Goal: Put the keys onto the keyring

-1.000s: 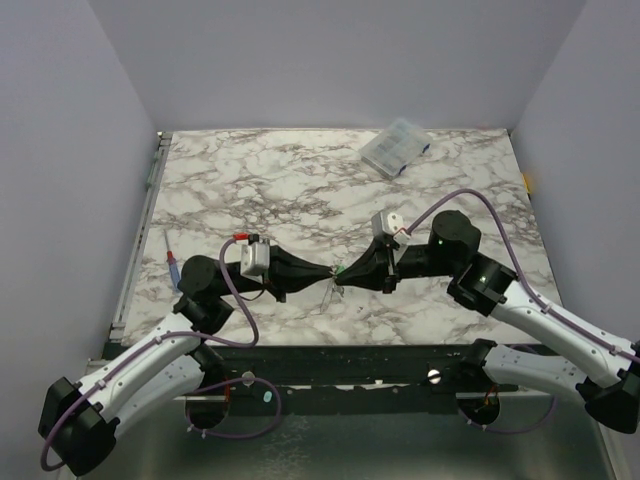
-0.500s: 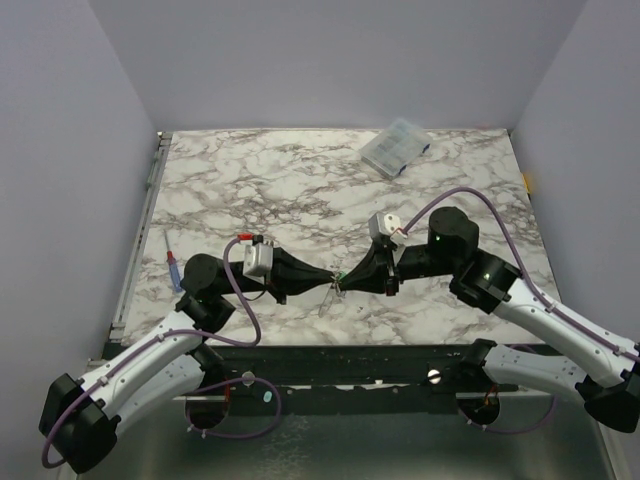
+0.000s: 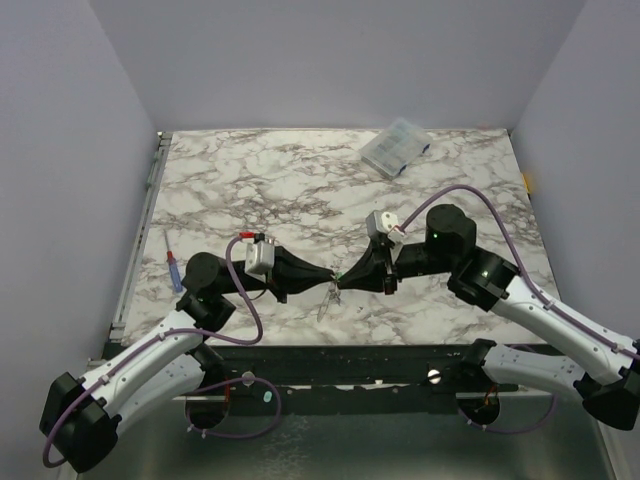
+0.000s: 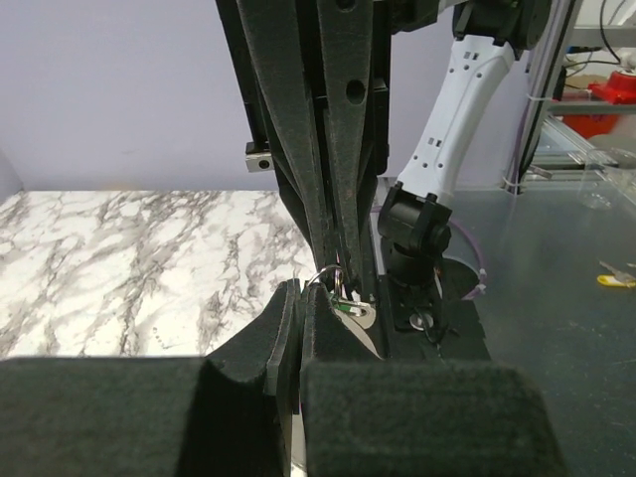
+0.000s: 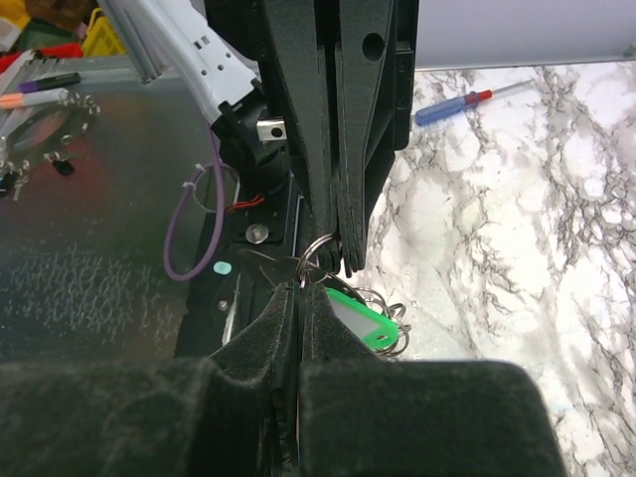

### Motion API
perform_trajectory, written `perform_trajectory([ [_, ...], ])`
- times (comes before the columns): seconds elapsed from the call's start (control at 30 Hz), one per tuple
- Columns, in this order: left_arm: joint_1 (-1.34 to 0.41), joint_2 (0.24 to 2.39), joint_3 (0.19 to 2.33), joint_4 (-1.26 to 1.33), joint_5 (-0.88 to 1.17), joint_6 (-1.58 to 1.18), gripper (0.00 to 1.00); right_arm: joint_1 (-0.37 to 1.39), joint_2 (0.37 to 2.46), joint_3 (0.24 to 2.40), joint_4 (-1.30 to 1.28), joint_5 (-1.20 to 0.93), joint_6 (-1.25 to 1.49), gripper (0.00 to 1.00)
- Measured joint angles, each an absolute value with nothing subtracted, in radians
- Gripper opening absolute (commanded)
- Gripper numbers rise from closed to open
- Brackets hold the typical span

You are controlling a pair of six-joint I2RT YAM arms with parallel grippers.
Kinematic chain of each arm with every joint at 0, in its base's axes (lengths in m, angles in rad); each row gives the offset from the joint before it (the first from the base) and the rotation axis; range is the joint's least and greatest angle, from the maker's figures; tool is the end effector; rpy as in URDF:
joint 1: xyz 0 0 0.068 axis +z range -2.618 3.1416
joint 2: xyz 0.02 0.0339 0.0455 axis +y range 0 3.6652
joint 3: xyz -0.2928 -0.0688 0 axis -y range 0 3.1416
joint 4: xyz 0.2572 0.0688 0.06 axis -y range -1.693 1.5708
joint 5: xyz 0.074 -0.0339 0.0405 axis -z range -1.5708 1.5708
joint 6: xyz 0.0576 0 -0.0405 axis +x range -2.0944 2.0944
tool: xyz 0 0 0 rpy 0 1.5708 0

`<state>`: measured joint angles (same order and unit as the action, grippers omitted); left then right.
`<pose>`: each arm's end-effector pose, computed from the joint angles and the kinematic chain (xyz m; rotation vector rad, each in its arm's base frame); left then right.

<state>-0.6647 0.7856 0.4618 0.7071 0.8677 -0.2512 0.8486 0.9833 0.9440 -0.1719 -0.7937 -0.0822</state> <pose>0.1139 -0.1451 0.3372 1.0447 0.9980 -1.2753 0.1205 0.1989 0.3831 -1.3478 1.3300 1.2391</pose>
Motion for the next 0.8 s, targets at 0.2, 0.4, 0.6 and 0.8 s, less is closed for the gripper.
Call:
perform_trajectory([
  [0.2,-0.658,0.781,0.462,0.678,0.803,-0.24,0.0,0.849,0.993,0.943,-0.149,-0.745,-0.079,0.12],
  [0.4,-0.656,0.775,0.464,0.638,0.744,-0.213,0.0,0.849,0.988,0.926,-0.12,-0.691,-0.077,0.19],
  [0.6,-0.65,0.776,0.482,0.586,0.676,-0.192,0.0,0.849,0.988,0.925,-0.091,-0.686,-0.064,0.2],
  [0.8,-0.643,0.78,0.482,0.559,0.618,-0.19,0.0,0.85,0.988,0.924,-0.044,-0.681,-0.049,0.21],
])
